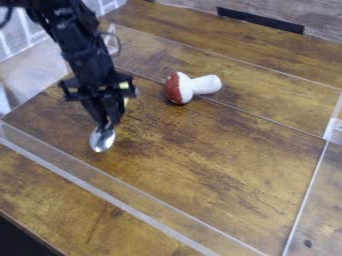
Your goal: Move the green spoon to the right
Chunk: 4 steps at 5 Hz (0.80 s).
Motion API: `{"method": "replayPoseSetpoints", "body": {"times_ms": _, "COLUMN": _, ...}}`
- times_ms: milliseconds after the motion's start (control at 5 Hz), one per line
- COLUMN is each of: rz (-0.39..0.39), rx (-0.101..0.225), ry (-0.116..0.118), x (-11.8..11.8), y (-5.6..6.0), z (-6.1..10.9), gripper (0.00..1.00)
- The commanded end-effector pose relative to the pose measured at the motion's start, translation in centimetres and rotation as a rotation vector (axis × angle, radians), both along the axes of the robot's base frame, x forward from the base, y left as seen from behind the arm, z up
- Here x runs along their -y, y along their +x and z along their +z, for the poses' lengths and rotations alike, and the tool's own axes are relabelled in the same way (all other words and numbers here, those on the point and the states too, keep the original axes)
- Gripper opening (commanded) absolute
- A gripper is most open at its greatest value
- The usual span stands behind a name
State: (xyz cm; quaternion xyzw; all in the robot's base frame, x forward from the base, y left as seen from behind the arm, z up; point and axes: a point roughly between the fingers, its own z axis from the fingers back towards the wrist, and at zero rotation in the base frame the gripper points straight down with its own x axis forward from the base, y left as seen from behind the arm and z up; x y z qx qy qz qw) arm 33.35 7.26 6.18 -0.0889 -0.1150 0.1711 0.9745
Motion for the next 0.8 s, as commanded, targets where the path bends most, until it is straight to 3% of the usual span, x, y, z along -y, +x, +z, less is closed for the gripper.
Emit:
{"method": "replayPoseSetpoints", "body": {"times_ms": 0, "rz": -0.061, "rx": 0.096, "ry": 0.020, "x": 0.1, "y": 0.5, "z": 2.6, "gripper": 0.00}}
{"method": "replayPoseSetpoints", "body": {"times_ms": 200, "rz": -0.075, "rx": 0.111, "ry": 0.021, "x": -0.2, "y": 0.6, "z": 1.6, "gripper": 0.00}}
{"method": "replayPoseSetpoints", "body": {"times_ms": 600, "rz": -0.089, "rx": 0.142, "ry": 0.021, "x": 1.6, "y": -0.2, "z": 2.6, "gripper": 0.00}}
